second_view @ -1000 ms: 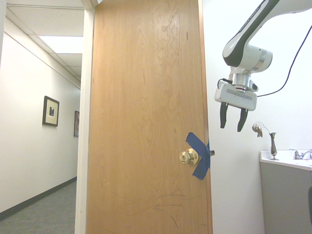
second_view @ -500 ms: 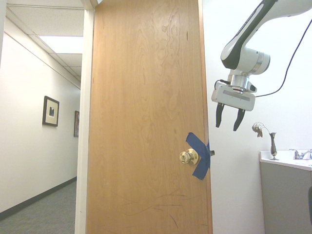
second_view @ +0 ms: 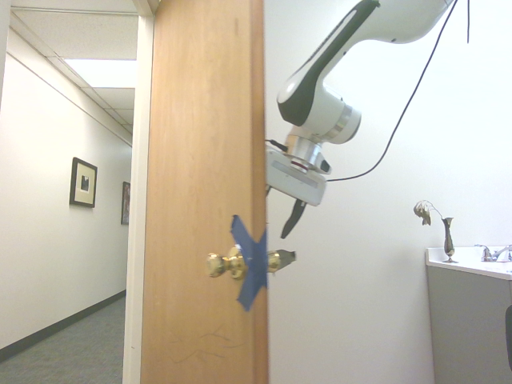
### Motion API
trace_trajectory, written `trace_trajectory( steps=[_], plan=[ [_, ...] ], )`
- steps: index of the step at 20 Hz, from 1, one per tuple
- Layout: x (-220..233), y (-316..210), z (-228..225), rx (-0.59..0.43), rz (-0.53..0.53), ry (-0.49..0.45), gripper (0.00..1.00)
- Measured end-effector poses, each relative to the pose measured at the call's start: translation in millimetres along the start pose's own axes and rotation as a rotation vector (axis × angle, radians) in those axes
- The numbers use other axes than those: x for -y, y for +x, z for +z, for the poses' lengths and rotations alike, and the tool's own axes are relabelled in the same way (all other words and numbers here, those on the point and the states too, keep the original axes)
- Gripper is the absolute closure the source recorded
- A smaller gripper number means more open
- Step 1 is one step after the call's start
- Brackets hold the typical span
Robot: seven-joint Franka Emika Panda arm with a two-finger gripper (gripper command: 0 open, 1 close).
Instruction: Close door
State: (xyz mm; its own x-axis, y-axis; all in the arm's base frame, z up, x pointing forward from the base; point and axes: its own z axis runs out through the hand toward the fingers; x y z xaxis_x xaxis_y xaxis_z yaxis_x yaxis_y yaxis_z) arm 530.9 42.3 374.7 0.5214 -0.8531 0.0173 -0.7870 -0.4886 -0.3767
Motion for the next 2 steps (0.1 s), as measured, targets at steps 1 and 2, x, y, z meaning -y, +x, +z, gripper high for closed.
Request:
trace_trajectory(
  steps=[1,2],
  plan=[
    [27.0,-47.1,7.3,0.010,-0.053,-0.003,0.00],
    [44.7,-83.4,12.2,0.018,-0.092,-0.010,0.00]
  ],
)
